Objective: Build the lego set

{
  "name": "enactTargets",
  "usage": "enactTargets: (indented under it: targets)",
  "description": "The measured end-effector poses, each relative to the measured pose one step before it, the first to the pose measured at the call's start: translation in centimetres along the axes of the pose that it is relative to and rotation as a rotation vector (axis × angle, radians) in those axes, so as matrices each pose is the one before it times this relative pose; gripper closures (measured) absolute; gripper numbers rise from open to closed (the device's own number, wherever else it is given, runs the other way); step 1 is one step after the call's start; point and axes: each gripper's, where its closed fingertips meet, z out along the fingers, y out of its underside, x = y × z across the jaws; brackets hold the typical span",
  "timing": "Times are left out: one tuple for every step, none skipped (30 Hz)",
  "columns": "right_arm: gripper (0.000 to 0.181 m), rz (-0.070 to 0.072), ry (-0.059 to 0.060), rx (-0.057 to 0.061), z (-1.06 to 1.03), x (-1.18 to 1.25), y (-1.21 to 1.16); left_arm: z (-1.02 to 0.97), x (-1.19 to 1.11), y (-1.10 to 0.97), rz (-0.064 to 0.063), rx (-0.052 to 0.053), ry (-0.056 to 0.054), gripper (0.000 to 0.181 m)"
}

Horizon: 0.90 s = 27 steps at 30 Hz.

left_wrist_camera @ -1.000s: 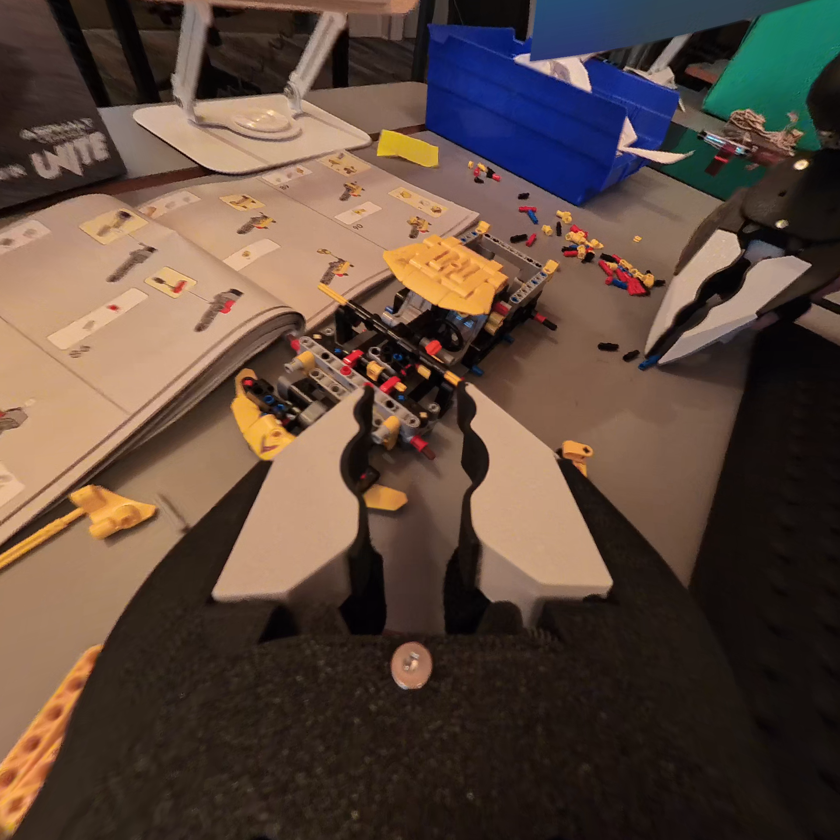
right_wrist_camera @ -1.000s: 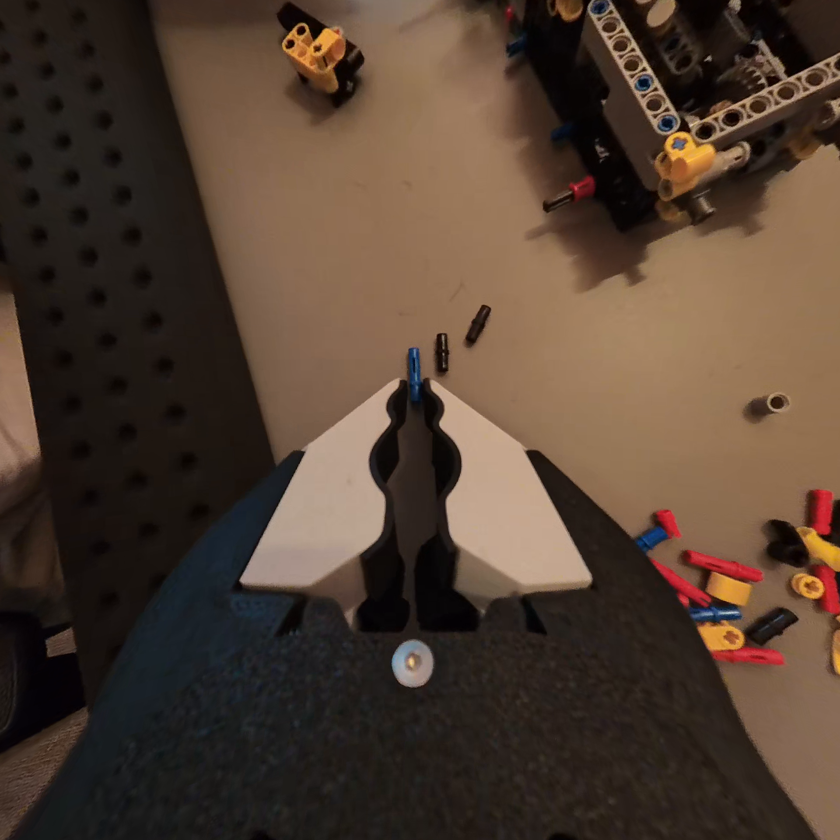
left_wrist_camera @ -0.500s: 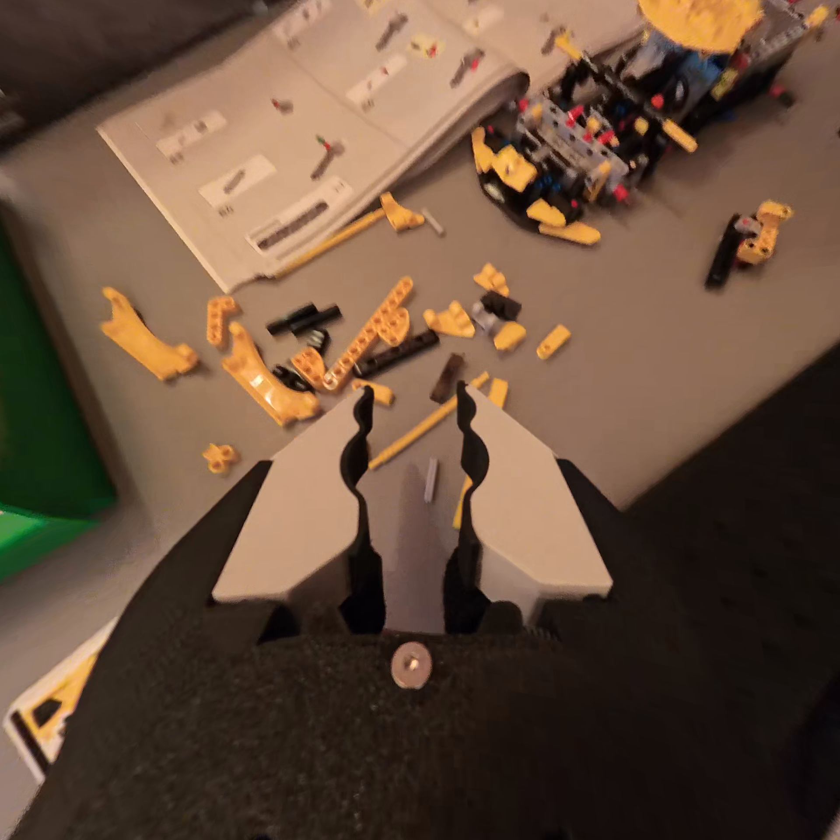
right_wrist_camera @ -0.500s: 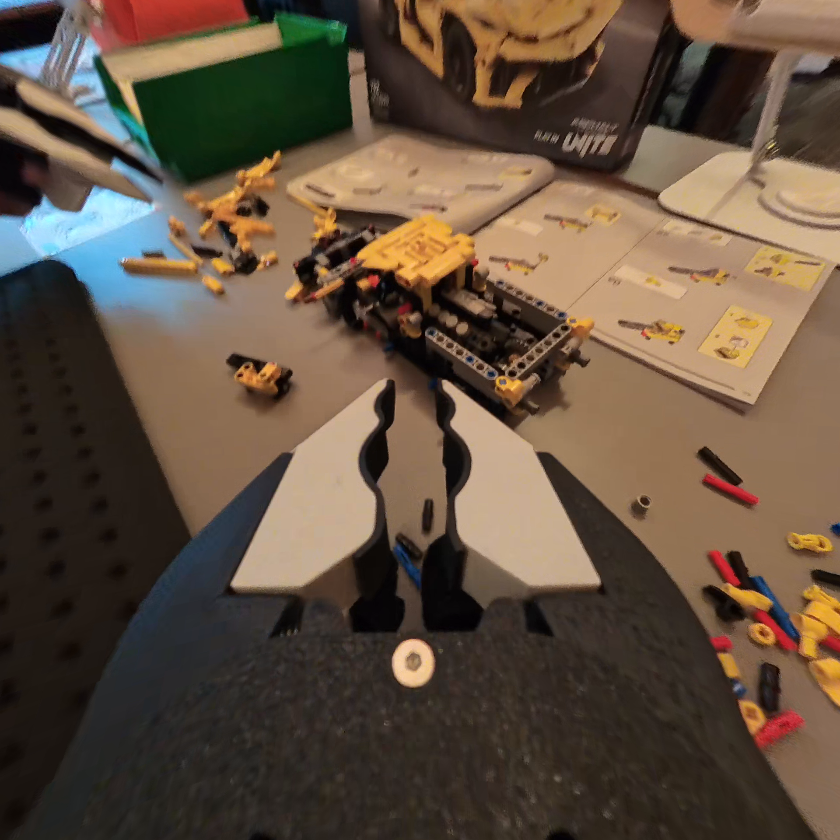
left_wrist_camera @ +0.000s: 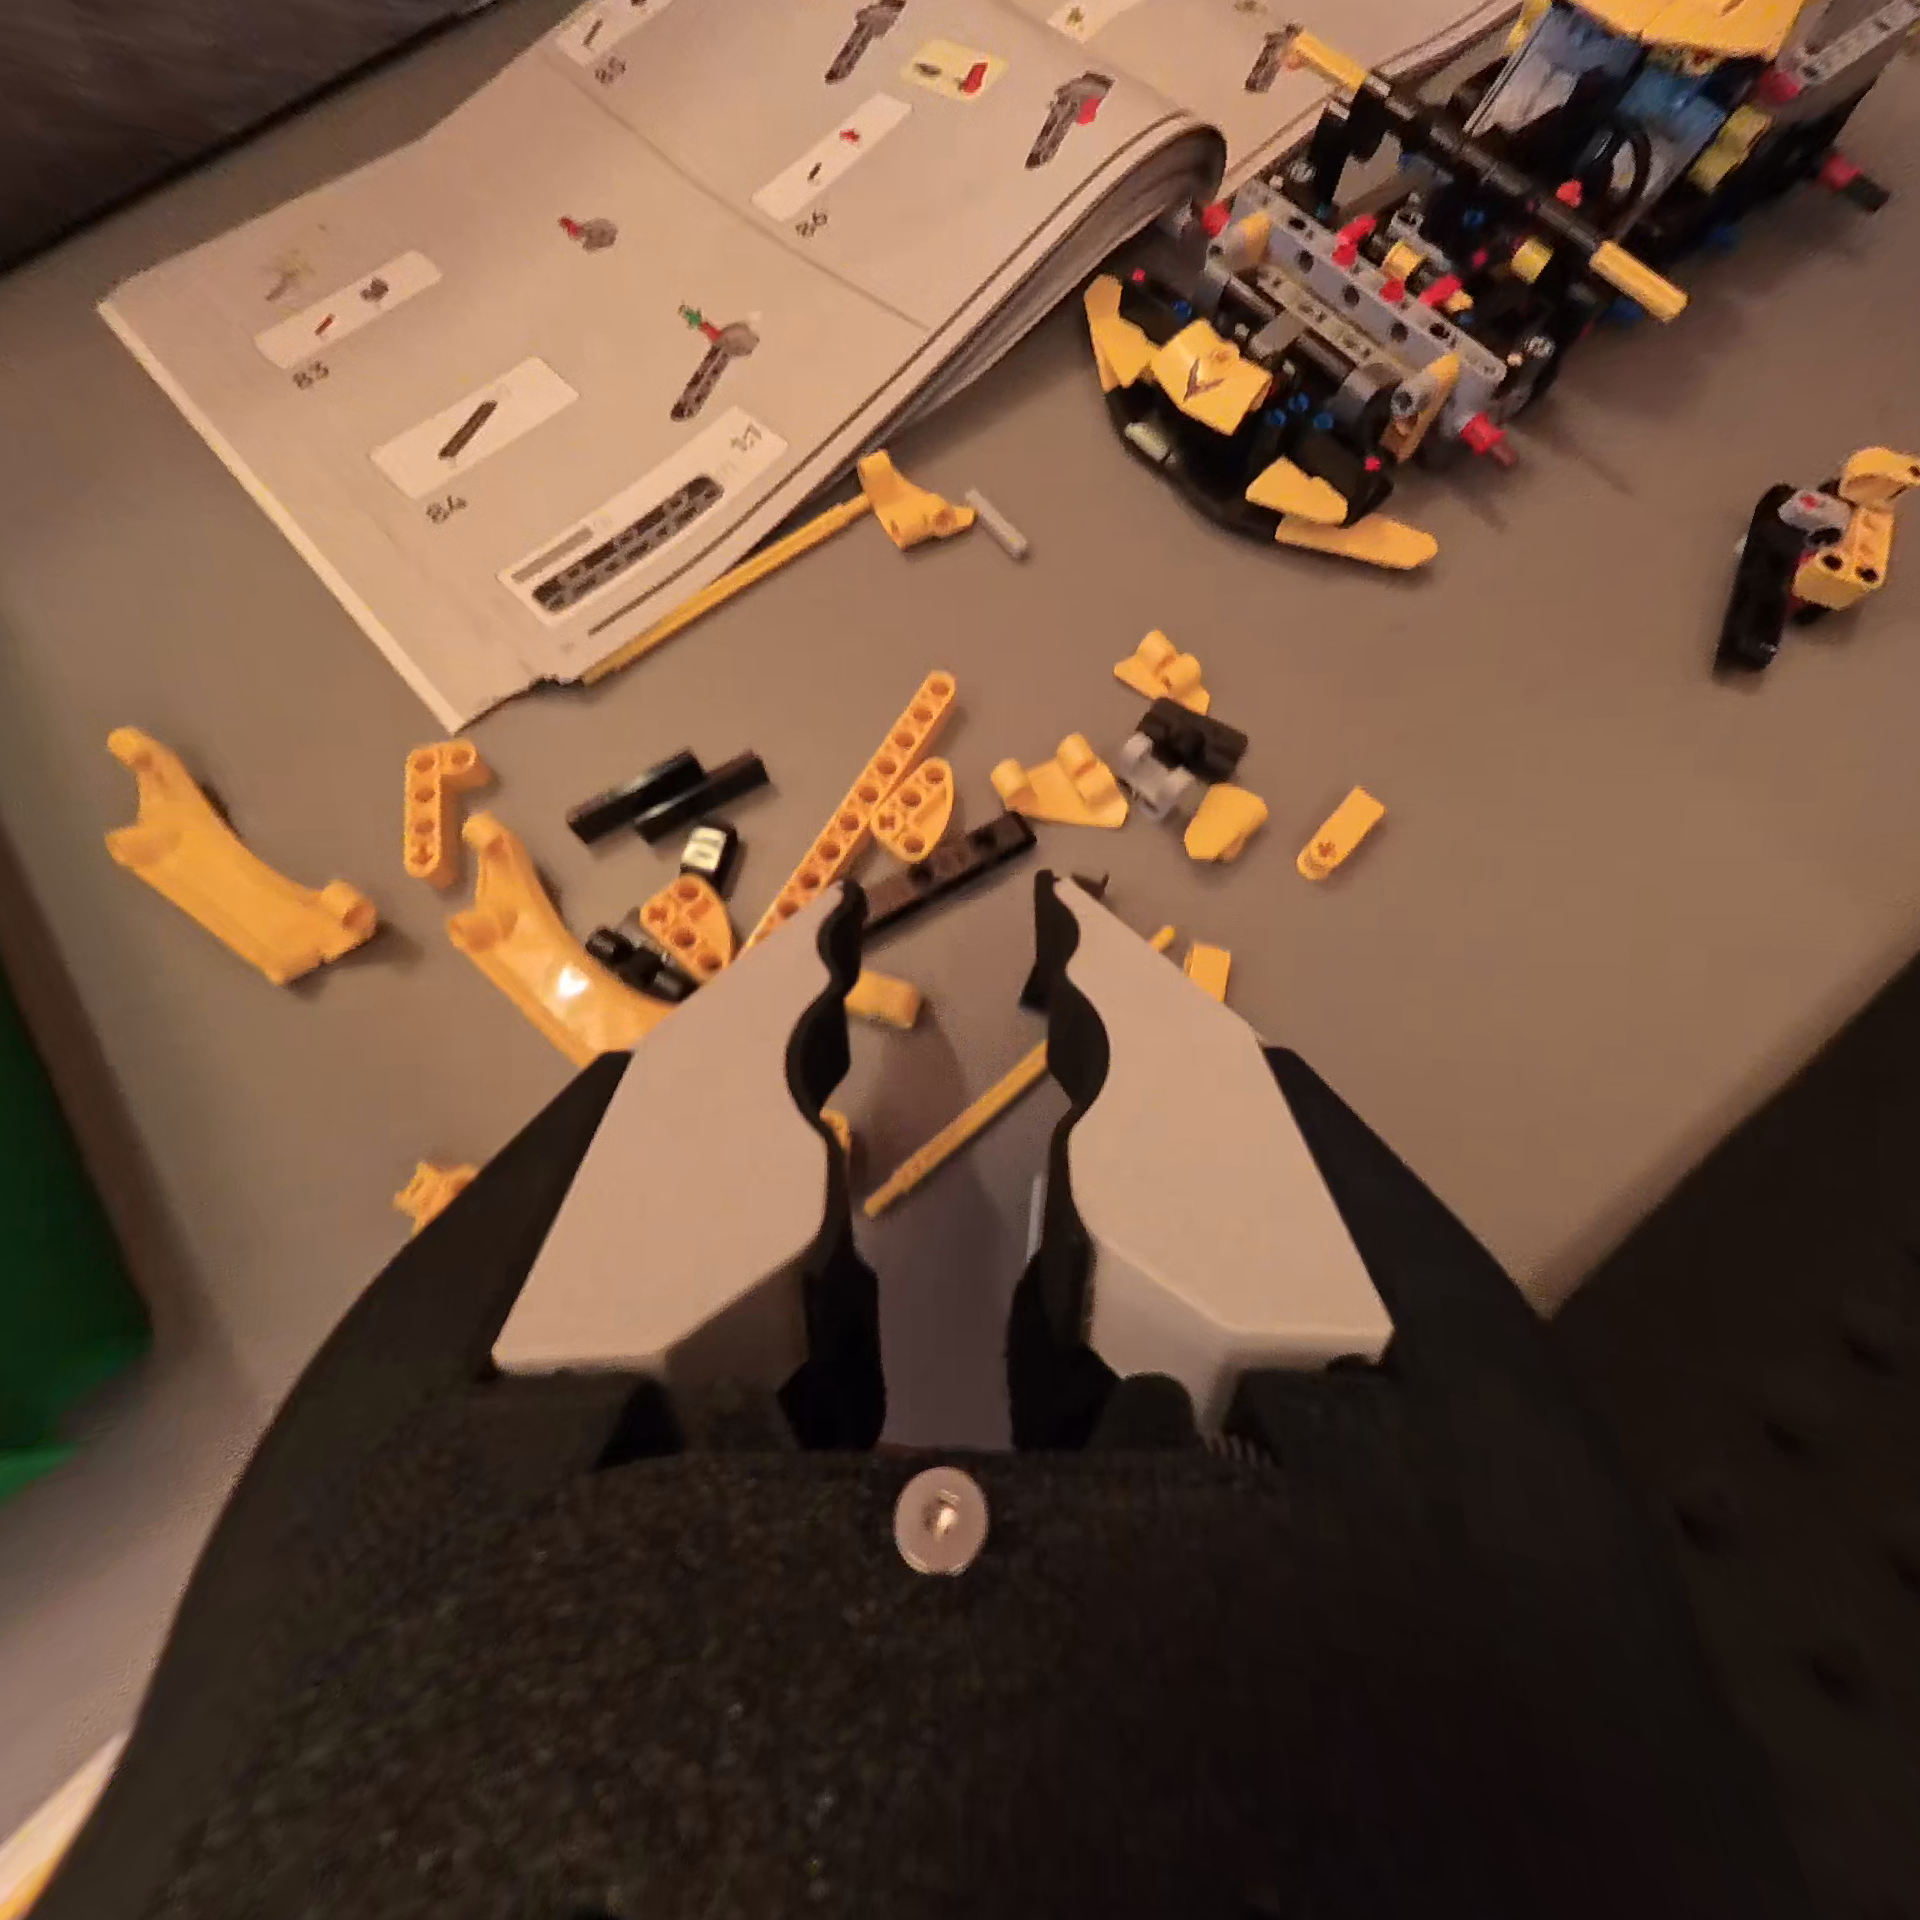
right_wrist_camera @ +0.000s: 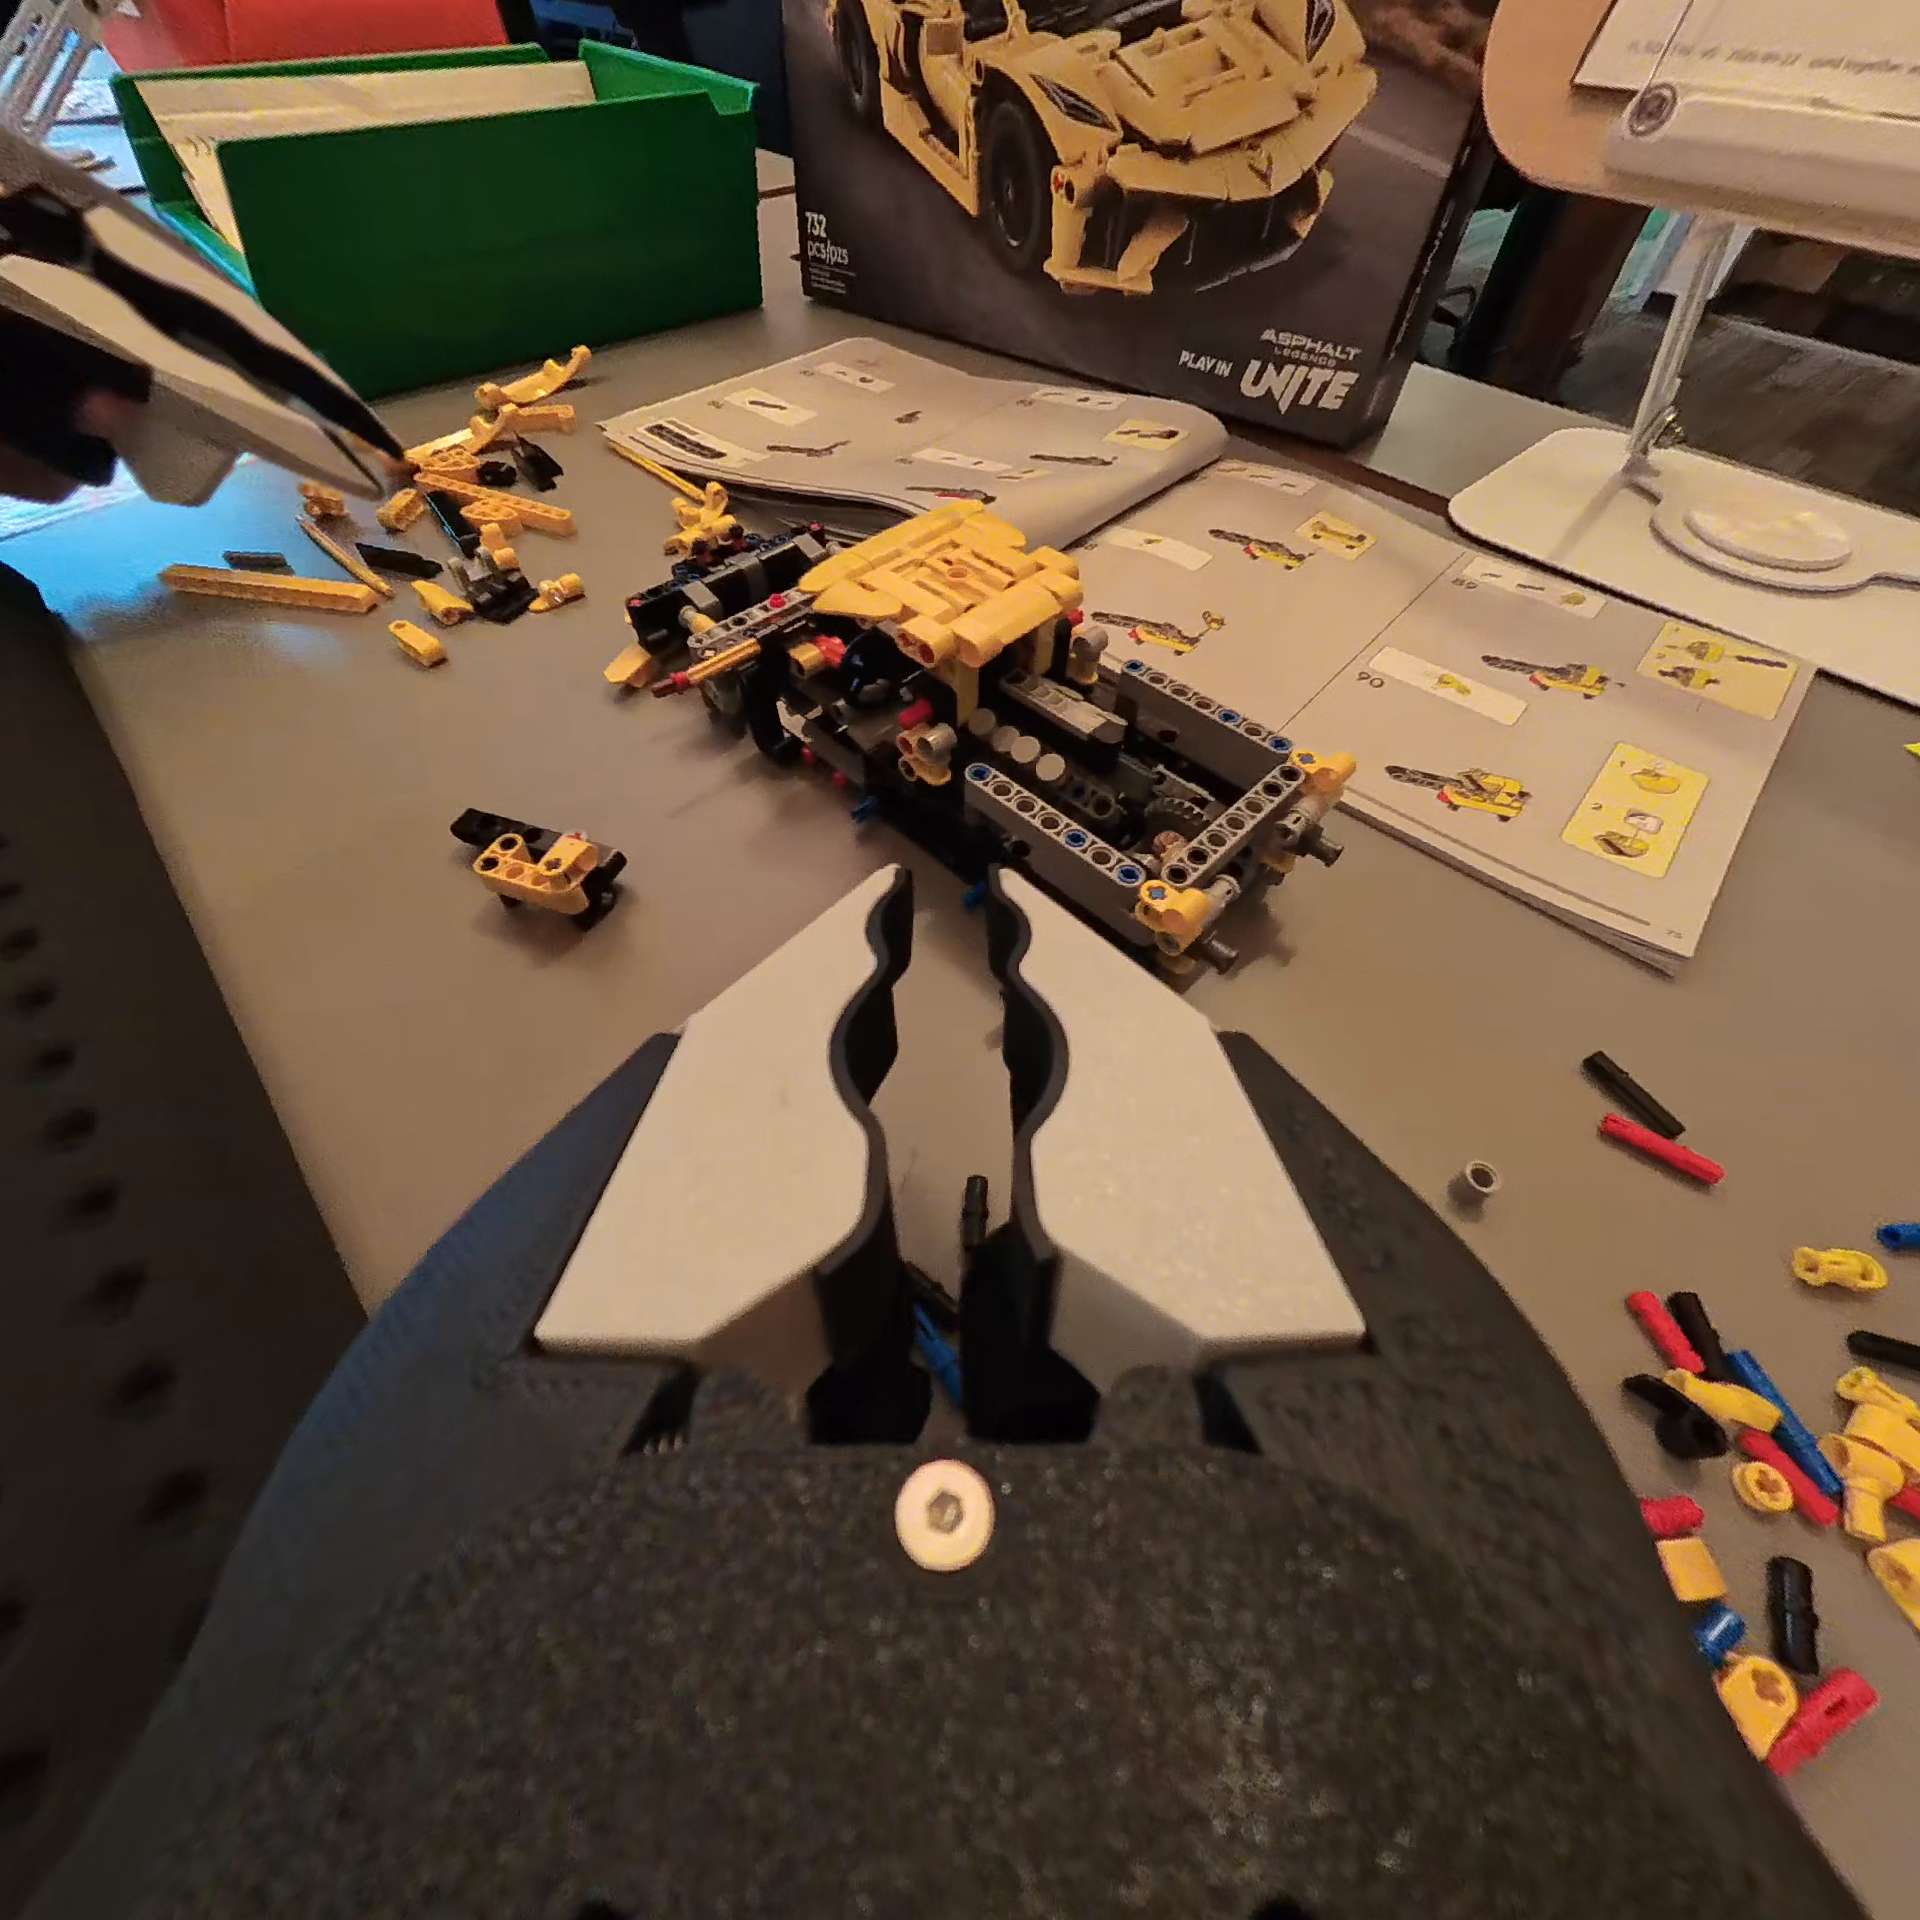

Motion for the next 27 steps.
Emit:
enactTargets:
  targets:
    - [0.169,-0.0013,0.0063,-0.0003,-0.04,0.077,-0.014,0.527,0.083,-0.246,0.0024,-0.0045,0.0071,0.148]
    - [0.169,-0.0006,0.0071,0.0061,-0.09,0.079,-0.101,0.555,-0.07,0.042,-0.0063,-0.0268,0.0006,0.148]
    - [0.169,0.0024,0.0044,0.0094,-0.123,0.07,-0.148,0.457,-0.279,0.073,-0.0133,-0.0287,-0.0139,0.148]
    - [0.169,0.0057,0.0045,0.0091,-0.126,0.109,-0.144,0.279,-0.292,-0.033,-0.012,-0.0172,-0.0167,0.148]
    - [0.169,0.0066,0.0024,0.0087,-0.141,0.093,-0.115,0.121,-0.199,-0.098,-0.0086,-0.007,-0.0127,0.148]
    - [0.169,0.0072,-0.0011,0.0076,-0.123,0.041,-0.089,-0.027,-0.346,-0.116,-0.0088,-0.0021,-0.0205,0.148]
    - [0.169,0.0061,-0.0023,0.004,-0.094,0.002,-0.038,-0.139,-0.602,-0.111,-0.0072,0.0025,-0.0334,0.148]
    - [0.169,0.0036,-0.0021,0.0024,-0.042,0.004,-0.015,-0.161,-0.763,-0.058,-0.0072,0.0027,-0.0384,0.148]
    - [0.169,0.002,-0.0019,0.0003,0.003,0.009,0.006,-0.124,-0.84,0.055,-0.0073,-0.0047,-0.0373,0.148]
    - [0.169,0.002,-0.0042,-0.0019,0.048,-0.031,0.028,-0.088,-0.775,0.115,-0.0042,-0.0084,-0.0301,0.148]
    - [0.169,0.0018,-0.0055,-0.0029,0.054,-0.057,0.048,-0.04,-0.6,0.112,-0.0043,-0.0074,-0.0203,0.148]
    - [0.169,0.0004,-0.0052,-0.003,0.064,-0.072,0.046,0.006,-0.418,0.146,-0.0062,-0.0086,-0.0112,0.148]
    - [0.169,-0.0007,-0.0051,-0.0029,0.037,-0.084,0.053,0.032,-0.201,0.165,-0.0039,-0.0108,-0.0025,0.148]
    - [0.169,-0.0005,-0.0056,-0.0013,0.026,-0.093,0.028,0.05,-0.039,0.184,-0.0007,-0.0131,0.0004,0.148]
    - [0.169,0.0,-0.0049,-0.0003,0.002,-0.088,0.014,0.051,-0.042,0.164,0.0017,-0.0121,-0.0047,0.148]
    - [0.169,0.0009,-0.0041,-0.0006,-0.002,-0.064,0.018,0.057,-0.135,0.107,0.0005,-0.0091,-0.0119,0.148]
    - [0.169,0.0009,-0.003,-0.0008,-0.006,-0.048,0.011,0.093,-0.171,0.08,-0.0028,-0.0077,-0.0124,0.15]
    - [0.169,0.0004,-0.0039,0.0007,-0.001,-0.059,0.002,0.107,-0.12,0.069,-0.0052,-0.0073,-0.0065,0.152]
    - [0.169,0.0012,-0.004,0.0004,-0.004,-0.055,0.007,0.136,-0.039,0.063,-0.0053,-0.0063,0.0004,0.154]
    - [0.169,0.0013,-0.0027,-0.0012,0.013,-0.036,0.019,0.155,0.075,0.013,-0.0022,-0.0036,0.0059,0.156]
    - [0.169,0.0002,-0.0016,-0.0017,0.001,-0.023,0.03,0.142,0.139,0.027,0.0028,-0.0031,0.0069,0.16]
    - [0.169,-0.0003,-0.0012,-0.0005,0.0,-0.014,0.016,0.123,0.136,0.067,0.0099,-0.0069,0.0014,0.165]
    - [0.169,0.0005,-0.0007,-0.0004,0.001,-0.022,0.016,0.068,0.043,0.015,0.0176,-0.0038,-0.0089,0.166]
    - [0.169,0.0008,-0.0015,-0.0015,0.004,-0.016,0.037,-0.004,-0.041,-0.053,0.022,-0.0004,-0.0169,0.166]
    - [0.169,0.0006,-0.0015,-0.0017,0.013,-0.013,0.036,-0.023,-0.13,-0.048,0.0225,-0.0017,-0.0205,0.166]
    - [0.169,0.0002,-0.0001,-0.0013,0.013,-0.001,0.021,-0.041,-0.168,-0.038,0.0196,-0.0017,-0.0202,0.166]
    - [0.169,-0.0001,0.0001,-0.0002,0.018,0.003,-0.004,-0.075,-0.141,-0.067,0.013,0.0026,-0.013,0.166]
